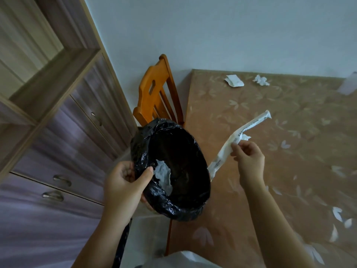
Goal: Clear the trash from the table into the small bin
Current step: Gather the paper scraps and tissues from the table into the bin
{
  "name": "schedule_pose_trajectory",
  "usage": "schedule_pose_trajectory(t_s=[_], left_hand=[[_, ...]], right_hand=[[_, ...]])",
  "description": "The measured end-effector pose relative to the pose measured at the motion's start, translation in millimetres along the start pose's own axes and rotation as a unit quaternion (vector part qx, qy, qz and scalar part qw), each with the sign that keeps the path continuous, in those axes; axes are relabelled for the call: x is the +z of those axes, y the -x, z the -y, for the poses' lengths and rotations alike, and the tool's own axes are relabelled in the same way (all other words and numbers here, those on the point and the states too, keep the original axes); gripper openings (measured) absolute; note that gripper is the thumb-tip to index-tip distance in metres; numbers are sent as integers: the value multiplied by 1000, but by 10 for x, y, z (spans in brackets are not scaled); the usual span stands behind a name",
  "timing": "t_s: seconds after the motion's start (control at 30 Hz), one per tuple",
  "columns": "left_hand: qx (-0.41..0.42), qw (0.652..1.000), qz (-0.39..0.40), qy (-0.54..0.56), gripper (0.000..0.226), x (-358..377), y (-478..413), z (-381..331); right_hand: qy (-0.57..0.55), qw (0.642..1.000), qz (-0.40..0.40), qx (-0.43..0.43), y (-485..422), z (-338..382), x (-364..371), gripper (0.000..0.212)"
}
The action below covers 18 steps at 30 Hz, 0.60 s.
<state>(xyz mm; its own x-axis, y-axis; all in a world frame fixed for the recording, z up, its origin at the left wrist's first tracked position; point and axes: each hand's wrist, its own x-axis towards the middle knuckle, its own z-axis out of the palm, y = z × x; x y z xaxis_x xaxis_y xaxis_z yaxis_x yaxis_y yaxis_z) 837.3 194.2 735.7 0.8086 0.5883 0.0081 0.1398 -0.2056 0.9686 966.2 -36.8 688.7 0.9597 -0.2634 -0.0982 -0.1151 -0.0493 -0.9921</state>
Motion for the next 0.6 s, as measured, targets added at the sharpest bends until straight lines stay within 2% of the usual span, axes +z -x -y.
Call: schedule_pose_trajectory(t_s=[0.1, 0.23, 0.33, 0.43, 0.53, 0.6], left_hand=[[5, 1000, 11, 15, 14, 8, 13, -17], [9, 999, 17, 38, 15, 14, 24, -52], [12, 998, 15, 58, 15, 6, 40, -71], [17, 997, 9, 68, 14, -26, 53, -72], [20, 997, -16, 67, 16, -68, 35, -77], [17, 997, -30, 75, 17, -132, 20, -82]], right_hand=[[-68, 997, 46, -7, 156, 300, 72, 11], [-35, 989, 144, 27, 425, 423, 297, 13], [46, 970, 230, 57, 584, 380, 474, 17], [167, 934, 311, 63, 671, 334, 585, 13], [269, 885, 380, 34, 709, 354, 641, 7], [325, 868, 374, -22, 713, 411, 655, 13]])
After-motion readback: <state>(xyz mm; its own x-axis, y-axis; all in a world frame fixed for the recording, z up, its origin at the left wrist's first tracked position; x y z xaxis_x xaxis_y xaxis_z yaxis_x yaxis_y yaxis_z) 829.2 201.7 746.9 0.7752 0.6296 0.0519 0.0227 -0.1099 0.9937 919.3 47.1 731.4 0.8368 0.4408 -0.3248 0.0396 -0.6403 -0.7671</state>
